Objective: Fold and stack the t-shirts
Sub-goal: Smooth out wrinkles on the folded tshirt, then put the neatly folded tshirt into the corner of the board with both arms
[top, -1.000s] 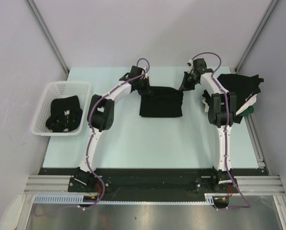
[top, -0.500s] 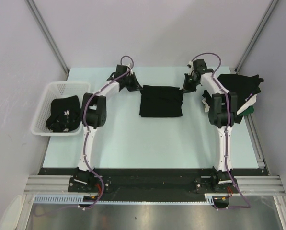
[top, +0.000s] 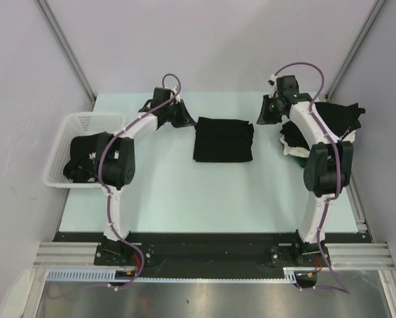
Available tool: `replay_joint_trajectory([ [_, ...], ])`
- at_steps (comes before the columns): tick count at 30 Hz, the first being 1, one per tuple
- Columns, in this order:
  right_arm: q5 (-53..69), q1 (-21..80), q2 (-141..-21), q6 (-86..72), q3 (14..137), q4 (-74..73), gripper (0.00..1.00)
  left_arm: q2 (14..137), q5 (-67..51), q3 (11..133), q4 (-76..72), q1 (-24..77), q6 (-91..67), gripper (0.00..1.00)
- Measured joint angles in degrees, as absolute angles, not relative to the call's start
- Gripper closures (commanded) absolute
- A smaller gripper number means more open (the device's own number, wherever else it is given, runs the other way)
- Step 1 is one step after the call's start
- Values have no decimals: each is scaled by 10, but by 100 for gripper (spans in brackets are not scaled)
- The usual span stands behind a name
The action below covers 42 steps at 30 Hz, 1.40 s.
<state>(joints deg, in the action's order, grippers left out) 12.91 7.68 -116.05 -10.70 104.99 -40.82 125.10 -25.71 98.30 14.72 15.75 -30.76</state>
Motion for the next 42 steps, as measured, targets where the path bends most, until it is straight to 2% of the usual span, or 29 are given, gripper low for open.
replay_joint_trajectory([
  [2,131,75,-1114,-117,993,-390,76,1217,-257,969,147,157,-303,87],
  [3,134,75,-1089,-124,956,-377,72,1200,-257,960,146,157,-300,86],
  [4,142,74,-1041,-150,862,-362,63,1152,-258,932,151,157,-295,81],
  [7,149,76,-1027,-175,809,-328,55,1126,-267,903,138,157,-295,77],
  [8,154,77,-1019,-185,784,-322,48,1108,-275,878,134,157,-297,76],
  [11,162,80,-1002,-215,728,-302,37,1063,-300,810,125,157,-308,71],
  [14,170,82,-984,-239,694,-277,30,1022,-319,755,117,157,-321,68],
  [20,181,84,-939,-271,630,-206,29,947,-334,714,121,157,-330,67],
  [26,188,84,-943,-287,586,-153,31,890,-333,708,145,157,-325,66],
  [32,193,84,-974,-290,580,-108,33,851,-331,703,182,157,-314,66],
  [34,196,84,-984,-292,580,-95,40,841,-328,702,194,157,-310,66],
  [36,201,84,-998,-298,580,-79,41,832,-325,702,208,157,-307,66],
  [42,205,88,-1016,-303,578,-63,39,813,-314,701,236,157,-295,66],
])
